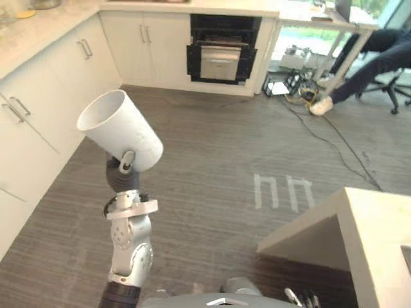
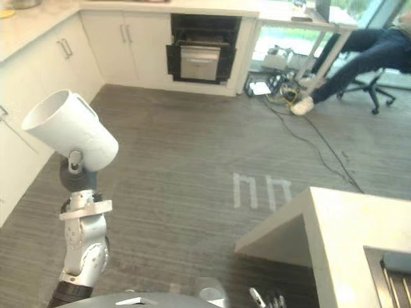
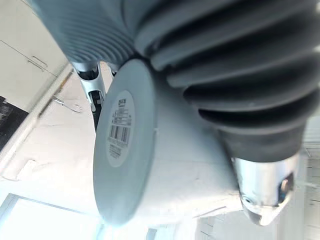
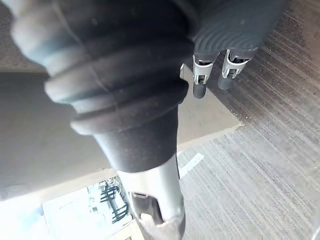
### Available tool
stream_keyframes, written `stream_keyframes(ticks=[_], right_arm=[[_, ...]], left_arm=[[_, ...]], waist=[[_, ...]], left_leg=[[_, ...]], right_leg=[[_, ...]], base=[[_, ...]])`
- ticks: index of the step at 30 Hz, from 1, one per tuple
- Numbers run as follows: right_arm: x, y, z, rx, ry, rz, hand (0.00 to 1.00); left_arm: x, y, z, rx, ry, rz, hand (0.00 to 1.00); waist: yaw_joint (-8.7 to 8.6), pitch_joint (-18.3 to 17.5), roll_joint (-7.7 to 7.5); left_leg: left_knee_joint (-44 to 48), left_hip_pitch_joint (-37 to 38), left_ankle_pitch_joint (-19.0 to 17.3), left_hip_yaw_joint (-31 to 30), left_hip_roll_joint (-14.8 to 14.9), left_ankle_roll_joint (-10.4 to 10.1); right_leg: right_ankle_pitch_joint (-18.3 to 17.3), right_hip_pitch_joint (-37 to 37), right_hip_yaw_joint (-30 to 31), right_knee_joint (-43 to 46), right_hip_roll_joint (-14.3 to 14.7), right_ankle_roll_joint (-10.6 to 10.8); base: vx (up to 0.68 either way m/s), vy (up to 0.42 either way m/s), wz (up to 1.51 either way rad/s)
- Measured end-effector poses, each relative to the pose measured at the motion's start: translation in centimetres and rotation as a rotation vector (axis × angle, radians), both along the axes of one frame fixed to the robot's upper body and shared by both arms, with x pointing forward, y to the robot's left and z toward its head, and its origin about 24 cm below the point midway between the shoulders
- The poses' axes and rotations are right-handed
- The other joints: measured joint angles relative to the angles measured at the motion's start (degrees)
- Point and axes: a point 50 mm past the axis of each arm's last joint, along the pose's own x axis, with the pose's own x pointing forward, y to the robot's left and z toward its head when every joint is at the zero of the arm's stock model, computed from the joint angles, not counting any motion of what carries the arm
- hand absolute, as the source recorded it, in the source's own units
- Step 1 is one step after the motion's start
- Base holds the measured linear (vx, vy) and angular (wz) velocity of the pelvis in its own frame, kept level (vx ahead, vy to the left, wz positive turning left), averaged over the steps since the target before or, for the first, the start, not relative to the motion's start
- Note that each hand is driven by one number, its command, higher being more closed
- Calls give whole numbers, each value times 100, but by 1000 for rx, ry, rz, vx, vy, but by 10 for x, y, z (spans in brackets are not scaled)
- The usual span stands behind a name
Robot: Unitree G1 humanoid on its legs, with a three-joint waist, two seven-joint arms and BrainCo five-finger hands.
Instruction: Walk over to the sink, pick up the cup, carry it to the dishwasher, place the cup inside the dishwasher, then close the dishwasher door
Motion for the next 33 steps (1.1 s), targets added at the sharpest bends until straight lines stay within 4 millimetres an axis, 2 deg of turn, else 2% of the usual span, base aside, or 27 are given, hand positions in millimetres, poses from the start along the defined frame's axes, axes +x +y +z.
stream_keyframes(ticks=[3, 4, 5, 6, 7, 8, 9, 10, 12, 14, 15, 16, 17, 18, 19, 20, 21, 22, 24, 26, 27, 28, 29, 30, 31, 32, 33], right_arm=[[14, 8, 2, 23, -59, 70, 0], [21, 13, 2, 34, -71, 102, 0], [23, 20, 0, 53, -69, 133, 0], [24, 24, -1, 66, -67, 147, 0], [28, 28, 1, 73, -80, 173, 0], [40, 22, 7, 32, -106, 223, 0], [41, 20, 8, 26, -106, 232, 0], [39, 16, 8, 16, -89, 251, 0], [43, 7, 8, -9, -77, 268, 0], [51, -4, 11, -32, -91, 272, 0], [53, -7, 12, -38, -98, 276, 0], [57, -10, 14, -48, -109, 289, 0], [57, -12, 15, -54, -110, 293, 0], [59, -21, 16, -74, -104, 298, 0], [62, -14, 12, -43, -101, 290, 0], [64, -12, 11, -39, -104, 295, 0], [65, -7, 8, -27, -91, 318, 0], [67, -3, 7, -22, -88, 334, 0], [65, -4, 6, -26, -74, 330, 0], [53, -4, 1, -16, -13, 340, 0], [49, -6, 0, -16, -5, 327, 0], [43, -7, -2, -9, 12, 303, 0], [39, -4, -3, 2, 15, 291, 0], [39, -1, -3, 8, 8, 291, 0], [38, 4, -4, 13, 1, 298, 0], [35, 5, -4, 11, 1, 305, 0], [34, 6, -4, 14, -1, 311, 0]], left_arm=[[-6, 2, 14, -11, -70, 8, 100], [-8, 5, 16, -11, -85, 20, 100], [-11, 11, 15, -9, -84, 44, 100], [-13, 14, 13, -7, -78, 58, 100], [-19, 17, 13, -7, -79, 73, 100], [-25, 17, 17, -44, -104, 81, 100], [-26, 17, 15, -59, -96, 81, 100], [-29, 19, 10, -72, -70, 93, 100], [-30, 21, 6, -74, -54, 107, 100], [-28, 25, 2, -64, -44, 128, 100], [-27, 25, 1, -63, -40, 128, 100], [-26, 24, 0, -55, -36, 129, 100], [-26, 24, -1, -52, -32, 129, 100], [-26, 24, -2, -46, -26, 131, 100], [-25, 25, -5, -38, -12, 134, 100], [-23, 23, -5, -43, -8, 128, 100], [-22, 21, -3, -49, -27, 127, 100], [-22, 23, -1, -47, -35, 133, 100], [-21, 23, -2, -40, -41, 126, 100], [-19, 23, -1, -10, -64, 85, 100], [-18, 22, 1, -3, -79, 66, 100], [-15, 20, 5, 4, -104, 32, 100], [-14, 19, 7, 4, -115, 3, 100], [-14, 18, 7, 7, -118, -8, 100], [-14, 15, 6, 14, -113, -35, 100], [-14, 8, 6, 13, -112, -72, 100], [-14, 4, 6, 16, -116, -93, 100]], waist=[[83, 16, -101], [127, 57, -149], [133, -29, -296], [145, -87, -360], [176, -149, -378], [186, 27, -49], [184, 54, 27], [225, 72, 22], [279, 65, 134], [323, 68, 111], [324, 74, 97], [329, 92, 55], [331, 87, 54], [361, 80, 72], [381, 51, -121], [364, 56, -99], [397, 69, -10], [477, 109, -17], [497, 66, -73], [462, -167, -323], [457, -156, -344], [437, -137, -367], [372, -135, -368], [336, -121, -384], [294, -76, -376], [250, -32, -264], [222, -25, -225]], left_leg=[[624, -300, -334, -221, 146, -77], [1068, -436, -559, -348, 162, -91], [1306, -503, -738, -405, 174, -123], [1373, -481, -815, -383, 190, -176], [2141, -617, -989, -378, 287, -93], [4527, -1413, -715, -484, 795, 267], [5020, -1623, -379, -557, 929, 323], [5804, -2016, 297, -649, 1004, 244], [6261, -2433, -27, -616, 898, 146], [5567, -2715, -562, -48, 617, 101], [5218, -2742, -619, 109, 538, 100], [4201, -2734, -596, 372, 282, 108], [3500, -2706, -461, 419, 105, 117], [1724, -2489, 746, 342, -289, 397], [1380, -2229, 768, 462, -548, 386], [1370, -2222, 802, 426, -563, 560], [2074, -2529, 509, 297, -317, 585], [2870, -2840, 382, 250, -115, 534], [2448, -2859, 190, 190, -236, 509], [2258, -2621, -80, 323, -655, 643], [2268, -2525, -195, 353, -754, 675], [2230, -2287, -398, 378, -924, 731], [2082, -1981, -550, 287, -1100, 743], [1981, -1803, -588, 253, -1186, 749], [1610, -1316, -607, 220, -1290, 741], [1216, -811, -563, 108, -1294, 758], [1034, -569, -482, 84, -1273, 839]], right_leg=[[-250, -203, -98, 588, 77, -42], [-545, -361, -132, 994, 78, -87], [-883, -332, -206, 1047, 112, -132], [-1005, -218, -267, 863, 105, -208], [-1281, 83, -406, 467, 101, -407], [-1624, 376, -535, 442, 383, -606], [-1682, 491, -587, 471, 454, -617], [-1765, 772, -606, 346, 447, -628], [-1768, 1184, -623, 22, 351, -597], [-1697, 1691, -635, -506, 108, -476], [-1678, 1819, -674, -619, 46, -442], [-1664, 2044, -726, -832, -101, -417], [-1664, 2094, -729, -880, -161, -417], [-1667, 2211, -643, -969, -238, -405], [-1522, 2316, -545, -1113, -413, -370], [-1317, 2299, -522, -1216, -421, -357], [-858, 2358, -271, -1373, -225, -329], [-727, 2470, -17, -1413, -163, -258], [-727, 2463, 103, -1145, -215, -188], [-683, 1995, 44, 162, -627, 137], [-535, 1831, 41, 600, -727, 387], [61, 1456, 50, 1550, -916, 958], [916, 996, 54, 2615, -1099, 1276], [887, 695, 19, 3276, -1189, 1257], [642, 142, -86, 4291, -1239, 951], [378, -290, -318, 4716, -1174, 645], [221, -464, -435, 4759, -1114, 537]], base=[[17, -109, 26], [18, -125, 24], [55, -166, 20], [86, -159, 20], [192, -192, 18], [203, -123, 21], [268, -98, 24], [272, -38, 23], [304, -9, 15], [375, 61, 8], [425, 92, 16], [336, 82, 16], [525, 161, 10], [456, 158, 2], [541, 186, 6], [419, 159, 15], [471, 192, 2], [307, 184, -16], [166, 150, -24], [326, 209, 1], [420, 207, 18], [445, 222, 18], [445, 215, 18], [437, 207, 15], [425, 189, 12], [426, 192, 14], [404, 171, 20]])
